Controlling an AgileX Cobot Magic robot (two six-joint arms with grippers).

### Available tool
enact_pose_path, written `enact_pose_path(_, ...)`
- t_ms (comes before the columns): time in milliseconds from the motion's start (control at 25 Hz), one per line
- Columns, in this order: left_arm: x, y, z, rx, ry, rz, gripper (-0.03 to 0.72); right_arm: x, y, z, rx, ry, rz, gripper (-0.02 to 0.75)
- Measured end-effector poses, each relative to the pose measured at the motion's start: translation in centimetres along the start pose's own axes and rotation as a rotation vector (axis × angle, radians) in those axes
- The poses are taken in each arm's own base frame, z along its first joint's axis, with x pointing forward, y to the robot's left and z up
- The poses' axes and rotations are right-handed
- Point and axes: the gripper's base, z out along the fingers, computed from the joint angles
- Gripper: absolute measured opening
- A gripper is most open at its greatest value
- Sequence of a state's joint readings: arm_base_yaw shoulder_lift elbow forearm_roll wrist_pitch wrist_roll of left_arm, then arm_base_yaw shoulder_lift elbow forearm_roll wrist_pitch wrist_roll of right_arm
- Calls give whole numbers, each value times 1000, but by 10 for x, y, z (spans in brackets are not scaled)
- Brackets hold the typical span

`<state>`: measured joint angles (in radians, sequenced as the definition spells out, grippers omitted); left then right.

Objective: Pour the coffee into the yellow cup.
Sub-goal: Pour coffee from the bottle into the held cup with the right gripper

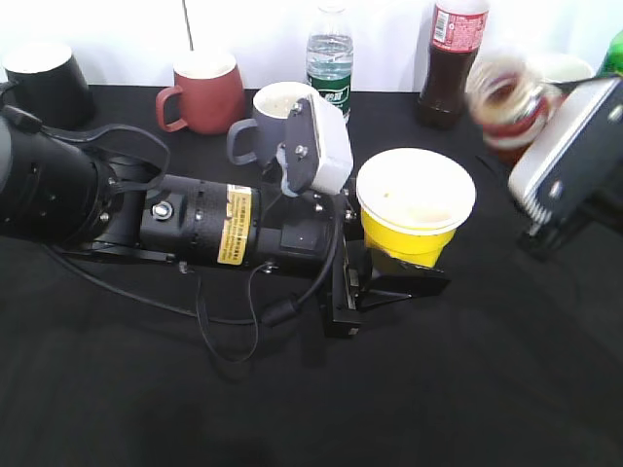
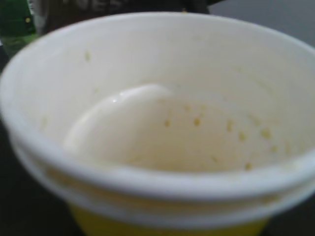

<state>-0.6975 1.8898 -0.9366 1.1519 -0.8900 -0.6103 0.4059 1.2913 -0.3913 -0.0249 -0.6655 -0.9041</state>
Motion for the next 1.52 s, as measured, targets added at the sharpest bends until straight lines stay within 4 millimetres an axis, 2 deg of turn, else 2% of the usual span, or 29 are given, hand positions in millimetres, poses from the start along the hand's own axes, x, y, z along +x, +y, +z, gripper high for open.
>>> enact_pose_path(200, -3, -3, 0, 26, -35, 1, 441, -7, -14, -1, 153, -69, -104, 535)
enact_pose_path(880, 2, -12, -1, 128, 17, 52, 441, -7, -15, -1, 177, -45, -418, 535)
enact_pose_path(1520, 1, -12, -1, 135, 13, 54, 441, -7, -15, -1, 181, -36, -524, 535)
